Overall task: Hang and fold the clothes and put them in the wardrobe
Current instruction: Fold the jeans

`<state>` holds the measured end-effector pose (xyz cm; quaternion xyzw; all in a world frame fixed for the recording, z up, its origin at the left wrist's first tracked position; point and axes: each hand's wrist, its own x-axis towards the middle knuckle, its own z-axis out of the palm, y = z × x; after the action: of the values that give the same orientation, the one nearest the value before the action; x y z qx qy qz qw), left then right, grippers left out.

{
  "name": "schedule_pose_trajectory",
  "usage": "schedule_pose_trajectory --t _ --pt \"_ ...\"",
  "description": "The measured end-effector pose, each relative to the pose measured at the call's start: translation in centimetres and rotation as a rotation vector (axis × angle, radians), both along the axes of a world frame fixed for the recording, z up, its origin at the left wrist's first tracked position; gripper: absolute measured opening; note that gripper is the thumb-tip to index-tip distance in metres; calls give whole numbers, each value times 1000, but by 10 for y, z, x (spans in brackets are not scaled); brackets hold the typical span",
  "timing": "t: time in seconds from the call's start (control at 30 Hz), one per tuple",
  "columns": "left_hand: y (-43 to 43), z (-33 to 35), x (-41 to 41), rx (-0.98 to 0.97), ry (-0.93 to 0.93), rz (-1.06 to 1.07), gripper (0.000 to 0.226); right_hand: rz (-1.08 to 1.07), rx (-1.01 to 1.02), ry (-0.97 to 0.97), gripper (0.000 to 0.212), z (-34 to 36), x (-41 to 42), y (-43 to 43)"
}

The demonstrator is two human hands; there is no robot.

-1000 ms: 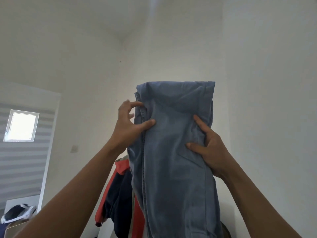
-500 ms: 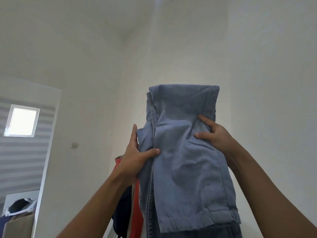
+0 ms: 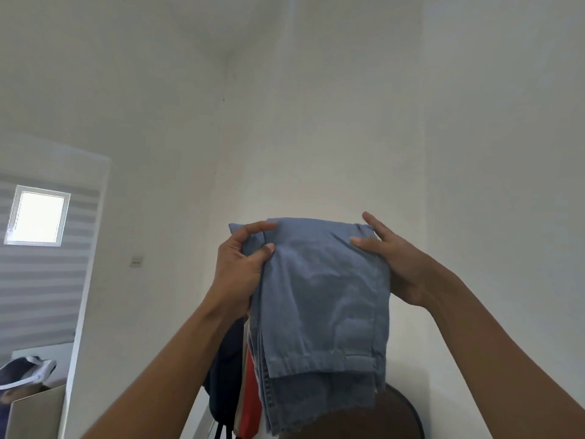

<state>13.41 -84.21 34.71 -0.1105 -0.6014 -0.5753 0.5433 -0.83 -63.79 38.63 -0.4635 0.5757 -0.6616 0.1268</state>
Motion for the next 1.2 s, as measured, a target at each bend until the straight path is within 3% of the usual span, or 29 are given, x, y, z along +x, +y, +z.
schedule_pose_trajectory --t 0.07,0.13,0.23,0.47,0.63,0.77,0.87,1.0,1.13,1.2 --pt "0 3 2 16 5 21 33 -22 64 36 89 -8 5 0" --pt "-3 7 3 38 -5 35 31 18 76 53 106 -16 8 -1" --pt "-7 14 5 101 -6 4 30 94 -117 -3 126 -25 10 -6" --pt "-9 20 13 106 -69 -60 35 -117 -317 171 82 -29 30 -27" --pt "-22 14 27 -63 -217 -192 99 -147 -438 146 55 -15 27 -33" --pt "-23 -1 26 -143 -253 -143 117 -168 -445 137 55 -10 24 -37" --pt "-23 -9 17 -210 -183 66 109 -110 -360 92 61 -10 21 -36" --pt "-26 -4 16 -91 -107 38 93 94 -153 55 83 -3 10 -19" --pt "-26 -1 10 -103 -60 55 81 -46 -196 132 64 0 7 -19" --pt "-27 1 6 -100 -28 60 77 -78 -143 179 65 -3 6 -22"
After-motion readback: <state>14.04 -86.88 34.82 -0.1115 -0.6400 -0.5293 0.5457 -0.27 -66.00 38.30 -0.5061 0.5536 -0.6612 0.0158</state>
